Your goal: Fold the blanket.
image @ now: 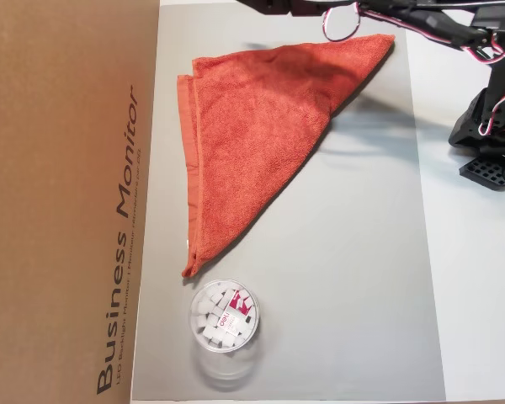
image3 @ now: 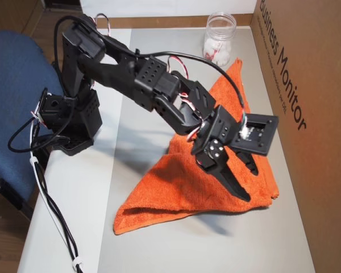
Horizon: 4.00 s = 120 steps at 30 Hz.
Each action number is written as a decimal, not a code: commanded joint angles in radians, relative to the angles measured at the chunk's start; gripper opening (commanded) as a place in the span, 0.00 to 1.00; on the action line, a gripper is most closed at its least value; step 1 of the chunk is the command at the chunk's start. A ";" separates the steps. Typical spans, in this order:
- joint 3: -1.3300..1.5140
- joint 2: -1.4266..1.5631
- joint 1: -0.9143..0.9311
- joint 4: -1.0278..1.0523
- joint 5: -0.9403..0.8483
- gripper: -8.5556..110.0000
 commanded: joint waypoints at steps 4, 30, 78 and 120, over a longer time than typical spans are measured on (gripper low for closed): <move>0.179 0.258 0.015 -0.002 0.132 0.20; 0.864 1.048 0.147 0.261 0.549 0.20; 1.514 1.170 0.379 0.041 0.881 0.20; 1.678 0.939 0.379 -0.581 0.588 0.20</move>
